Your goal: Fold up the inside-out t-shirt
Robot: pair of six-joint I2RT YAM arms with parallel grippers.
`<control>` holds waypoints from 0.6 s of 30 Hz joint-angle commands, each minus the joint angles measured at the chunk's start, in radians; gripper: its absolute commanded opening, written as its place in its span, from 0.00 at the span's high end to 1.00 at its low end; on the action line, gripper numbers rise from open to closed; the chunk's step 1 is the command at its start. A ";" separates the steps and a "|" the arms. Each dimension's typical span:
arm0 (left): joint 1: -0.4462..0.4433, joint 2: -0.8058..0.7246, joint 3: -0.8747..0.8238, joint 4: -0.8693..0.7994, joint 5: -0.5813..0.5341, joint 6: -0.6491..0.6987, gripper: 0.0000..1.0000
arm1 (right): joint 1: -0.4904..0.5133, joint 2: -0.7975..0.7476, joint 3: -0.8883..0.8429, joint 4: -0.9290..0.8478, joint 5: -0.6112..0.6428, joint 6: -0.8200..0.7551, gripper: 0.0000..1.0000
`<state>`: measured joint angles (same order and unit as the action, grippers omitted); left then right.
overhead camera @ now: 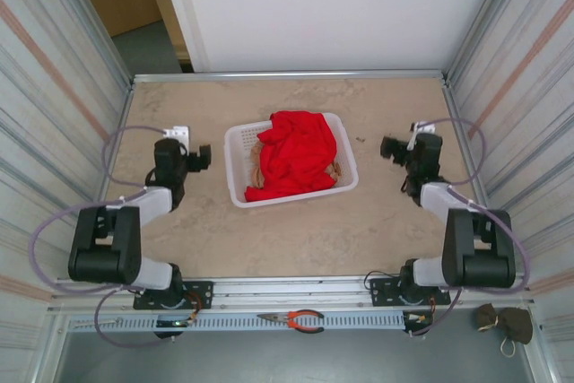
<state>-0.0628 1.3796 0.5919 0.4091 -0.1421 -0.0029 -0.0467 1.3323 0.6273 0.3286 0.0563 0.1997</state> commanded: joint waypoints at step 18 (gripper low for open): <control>-0.398 -0.236 0.190 -0.741 0.140 -0.576 0.01 | 0.468 0.235 0.577 -0.849 -0.156 0.159 0.03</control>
<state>-0.4335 1.1149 0.7929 -0.3138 0.0257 -0.4992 0.4305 1.5246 1.1694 -0.4469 -0.1066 0.3336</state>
